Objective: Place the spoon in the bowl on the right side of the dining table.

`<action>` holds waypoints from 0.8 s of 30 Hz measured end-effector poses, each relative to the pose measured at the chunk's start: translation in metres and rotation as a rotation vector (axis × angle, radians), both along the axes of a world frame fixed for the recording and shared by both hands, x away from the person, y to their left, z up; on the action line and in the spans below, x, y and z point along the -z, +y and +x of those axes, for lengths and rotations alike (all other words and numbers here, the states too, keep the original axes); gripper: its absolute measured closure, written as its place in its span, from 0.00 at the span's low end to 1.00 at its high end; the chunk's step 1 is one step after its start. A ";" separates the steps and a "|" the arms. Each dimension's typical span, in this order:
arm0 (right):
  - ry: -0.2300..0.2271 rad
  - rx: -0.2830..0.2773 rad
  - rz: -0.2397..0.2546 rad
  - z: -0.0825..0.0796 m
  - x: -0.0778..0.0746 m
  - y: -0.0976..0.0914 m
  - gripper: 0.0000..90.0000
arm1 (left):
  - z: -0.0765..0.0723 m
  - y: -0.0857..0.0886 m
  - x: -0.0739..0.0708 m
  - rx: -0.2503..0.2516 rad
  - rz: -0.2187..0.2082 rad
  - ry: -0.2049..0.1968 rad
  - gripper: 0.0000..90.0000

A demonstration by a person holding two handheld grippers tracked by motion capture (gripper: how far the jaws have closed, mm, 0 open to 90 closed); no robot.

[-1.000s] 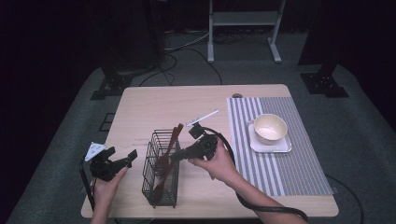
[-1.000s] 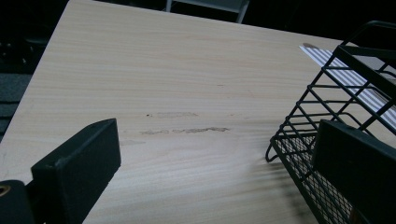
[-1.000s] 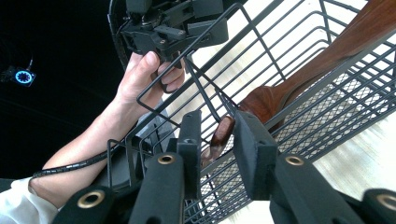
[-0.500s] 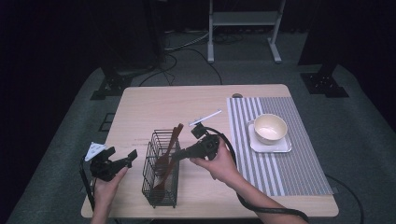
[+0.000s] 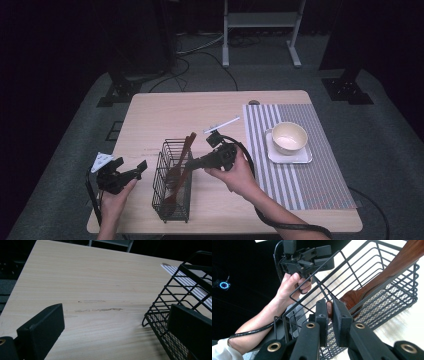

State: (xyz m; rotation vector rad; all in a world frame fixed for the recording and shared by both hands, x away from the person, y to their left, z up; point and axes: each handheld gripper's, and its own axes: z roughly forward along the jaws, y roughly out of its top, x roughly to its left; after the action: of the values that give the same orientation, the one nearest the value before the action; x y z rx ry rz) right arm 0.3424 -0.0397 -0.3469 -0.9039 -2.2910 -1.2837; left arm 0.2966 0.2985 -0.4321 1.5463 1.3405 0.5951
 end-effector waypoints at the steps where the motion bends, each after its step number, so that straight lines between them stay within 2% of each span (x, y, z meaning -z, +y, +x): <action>1: -0.001 0.001 0.001 0.000 -0.001 0.000 0.92 | 0.000 0.000 0.000 0.000 0.000 -0.001 0.00; 13: -0.014 0.026 0.018 0.001 -0.010 -0.011 0.93 | 0.000 -0.001 0.000 -0.001 0.004 -0.001 0.00; 24: -0.002 0.043 0.051 0.003 -0.018 -0.020 0.93 | 0.000 -0.001 0.000 0.000 0.006 0.001 0.00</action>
State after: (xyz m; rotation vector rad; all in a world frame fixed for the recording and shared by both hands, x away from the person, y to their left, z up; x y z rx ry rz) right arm 0.3451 -0.0596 -0.3294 -0.9396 -2.2413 -1.3546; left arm 0.2968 0.2974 -0.4325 1.5515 1.3402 0.5984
